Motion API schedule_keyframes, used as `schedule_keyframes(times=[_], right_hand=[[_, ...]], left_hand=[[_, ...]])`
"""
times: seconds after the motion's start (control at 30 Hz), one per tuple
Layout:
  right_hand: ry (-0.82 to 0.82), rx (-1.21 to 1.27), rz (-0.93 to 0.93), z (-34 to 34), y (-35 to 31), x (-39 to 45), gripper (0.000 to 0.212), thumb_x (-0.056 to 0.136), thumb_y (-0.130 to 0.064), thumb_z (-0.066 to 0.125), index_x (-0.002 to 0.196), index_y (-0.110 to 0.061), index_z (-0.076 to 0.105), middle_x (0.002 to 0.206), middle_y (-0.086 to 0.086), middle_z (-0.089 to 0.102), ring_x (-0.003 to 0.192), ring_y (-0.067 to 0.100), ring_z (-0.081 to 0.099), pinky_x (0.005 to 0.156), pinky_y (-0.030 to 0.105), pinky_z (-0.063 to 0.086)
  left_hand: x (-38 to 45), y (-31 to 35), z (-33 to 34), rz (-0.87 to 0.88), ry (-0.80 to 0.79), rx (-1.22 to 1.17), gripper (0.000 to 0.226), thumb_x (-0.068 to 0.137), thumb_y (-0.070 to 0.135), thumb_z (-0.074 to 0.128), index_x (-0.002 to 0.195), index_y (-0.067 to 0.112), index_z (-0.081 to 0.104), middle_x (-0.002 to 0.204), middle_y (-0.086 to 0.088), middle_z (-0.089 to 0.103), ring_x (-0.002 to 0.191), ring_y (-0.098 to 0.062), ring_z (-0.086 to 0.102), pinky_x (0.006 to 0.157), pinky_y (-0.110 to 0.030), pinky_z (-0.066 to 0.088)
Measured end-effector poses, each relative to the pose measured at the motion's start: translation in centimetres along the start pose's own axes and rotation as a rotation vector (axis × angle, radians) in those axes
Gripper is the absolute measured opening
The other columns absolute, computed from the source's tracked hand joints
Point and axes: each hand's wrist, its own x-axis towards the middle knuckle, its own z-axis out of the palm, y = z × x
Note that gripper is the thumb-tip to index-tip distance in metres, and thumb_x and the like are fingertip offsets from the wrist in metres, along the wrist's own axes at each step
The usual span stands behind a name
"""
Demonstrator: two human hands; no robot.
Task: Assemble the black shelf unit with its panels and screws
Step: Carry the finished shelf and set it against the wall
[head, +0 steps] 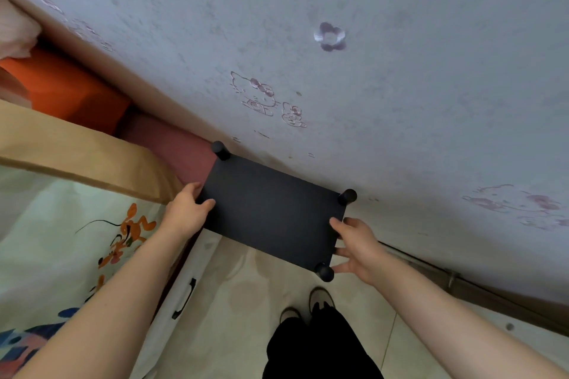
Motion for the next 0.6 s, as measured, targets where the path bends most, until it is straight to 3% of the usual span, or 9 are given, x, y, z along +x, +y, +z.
schedule_keyframes(times=[0.07, 0.17, 0.2, 0.43, 0.53, 0.6], right_hand=[[-0.001, 0.009, 0.009, 0.1, 0.0, 0.5, 0.054, 0.101, -0.012, 0.054, 0.149, -0.019, 0.032, 0.124, 0.003, 0.054, 0.110, 0.036, 0.059, 0.088, 0.068, 0.049], [0.004, -0.030, 0.019, 0.1, 0.2, 0.7, 0.056, 0.097, 0.007, 0.047, 0.145, -0.021, 0.038, 0.118, 0.005, 0.057, 0.107, 0.034, 0.061, 0.086, 0.069, 0.049], [0.010, -0.033, 0.007, 0.1, 0.3, 0.9, 0.058, 0.096, 0.010, 0.045, 0.144, -0.022, 0.038, 0.122, 0.008, 0.058, 0.108, 0.034, 0.061, 0.084, 0.068, 0.050], [0.062, 0.041, -0.057, 2.3, 2.1, 1.2, 0.059, 0.095, 0.013, 0.042, 0.141, -0.024, 0.038, 0.112, 0.005, 0.063, 0.101, 0.030, 0.063, 0.075, 0.065, 0.053], [0.100, 0.075, -0.060, 3.4, 2.3, 1.1, 0.060, 0.095, 0.014, 0.039, 0.140, -0.025, 0.039, 0.109, 0.004, 0.063, 0.094, 0.028, 0.062, 0.071, 0.059, 0.051], [0.121, 0.093, -0.062, 3.6, 2.2, 1.3, 0.060, 0.095, 0.015, 0.037, 0.139, -0.025, 0.041, 0.116, 0.008, 0.063, 0.092, 0.027, 0.061, 0.077, 0.060, 0.048]], left_hand=[[1.0, 0.7, -0.5, -0.052, -0.065, 0.080, 0.064, 0.099, 0.018, 0.060, 0.156, 0.018, 0.031, 0.152, -0.012, 0.044, 0.131, -0.038, 0.049, 0.100, -0.047, 0.050], [1.5, 0.9, -0.8, -0.161, -0.195, 0.064, 0.071, 0.097, -0.004, 0.042, 0.157, 0.029, 0.024, 0.157, -0.010, 0.031, 0.128, -0.043, 0.047, 0.061, -0.045, 0.060], [1.7, 0.8, -0.9, -0.163, -0.204, 0.066, 0.074, 0.095, -0.009, 0.037, 0.157, 0.030, 0.026, 0.159, -0.010, 0.029, 0.128, -0.044, 0.046, 0.056, -0.044, 0.061], [2.5, -0.4, -2.0, -0.092, -0.191, 0.008, 0.076, 0.092, -0.018, 0.037, 0.155, 0.024, 0.035, 0.154, -0.008, 0.042, 0.128, -0.042, 0.051, 0.048, -0.033, 0.056], [2.7, -0.7, -2.5, -0.056, -0.179, -0.075, 0.075, 0.093, -0.020, 0.038, 0.155, 0.022, 0.036, 0.152, -0.010, 0.044, 0.131, -0.042, 0.049, 0.059, -0.032, 0.055], [2.7, -0.8, -2.4, -0.043, -0.188, -0.130, 0.075, 0.093, -0.022, 0.036, 0.155, 0.021, 0.035, 0.155, -0.009, 0.041, 0.135, -0.042, 0.045, 0.075, -0.039, 0.056]])
